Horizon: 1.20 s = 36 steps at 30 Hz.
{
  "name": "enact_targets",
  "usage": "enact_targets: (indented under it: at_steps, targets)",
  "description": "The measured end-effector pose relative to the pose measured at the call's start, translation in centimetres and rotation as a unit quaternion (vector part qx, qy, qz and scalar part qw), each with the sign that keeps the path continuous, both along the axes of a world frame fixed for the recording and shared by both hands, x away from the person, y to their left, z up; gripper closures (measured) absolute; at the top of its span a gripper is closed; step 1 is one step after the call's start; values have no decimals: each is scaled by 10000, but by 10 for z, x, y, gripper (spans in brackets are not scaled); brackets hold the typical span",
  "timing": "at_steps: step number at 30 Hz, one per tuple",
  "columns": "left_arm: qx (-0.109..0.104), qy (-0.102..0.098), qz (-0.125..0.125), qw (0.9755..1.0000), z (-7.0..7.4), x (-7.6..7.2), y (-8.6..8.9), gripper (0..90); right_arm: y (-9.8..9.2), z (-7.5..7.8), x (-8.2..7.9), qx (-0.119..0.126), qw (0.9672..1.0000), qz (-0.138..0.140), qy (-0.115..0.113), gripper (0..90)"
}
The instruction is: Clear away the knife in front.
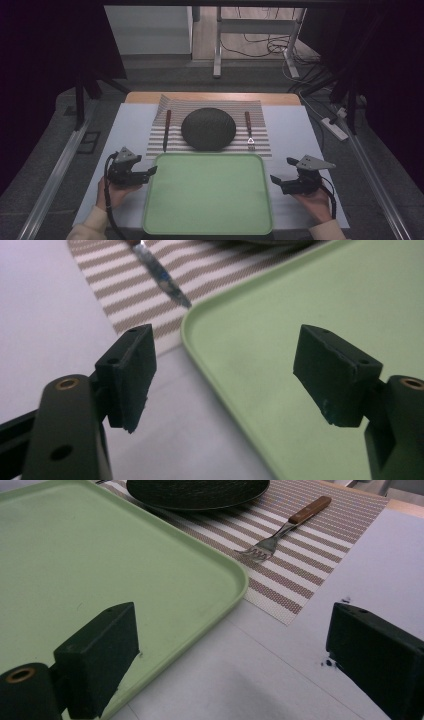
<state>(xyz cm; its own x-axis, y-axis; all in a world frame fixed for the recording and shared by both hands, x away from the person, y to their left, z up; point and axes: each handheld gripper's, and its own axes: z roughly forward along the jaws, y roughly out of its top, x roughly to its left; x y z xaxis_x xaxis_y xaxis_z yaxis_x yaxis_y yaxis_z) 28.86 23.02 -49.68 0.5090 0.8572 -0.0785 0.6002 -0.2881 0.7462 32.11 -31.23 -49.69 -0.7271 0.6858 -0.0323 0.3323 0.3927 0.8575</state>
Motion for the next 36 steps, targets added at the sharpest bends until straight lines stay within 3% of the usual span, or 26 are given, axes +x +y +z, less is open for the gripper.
enact_targets:
  at_steps: [14, 26, 31, 36]
  targets:
    - [198, -28, -305, 9993, 10, 45, -23, 266, -1, 1, -1, -11, 10000, -14, -26, 67]
    - [260, 120, -383, 9989, 8, 82, -35, 283, 0, 0, 0, -25, 10000, -12, -20, 67]
    - [308, 194, -350, 9987, 2, 96, -36, 335, 0, -1, 0, -35, 10000, -13, -4, 67]
    - [378, 225, -443, 9980, -5, 105, -39, 530, 0, -2, 1, -51, 10000, -27, 9, 67]
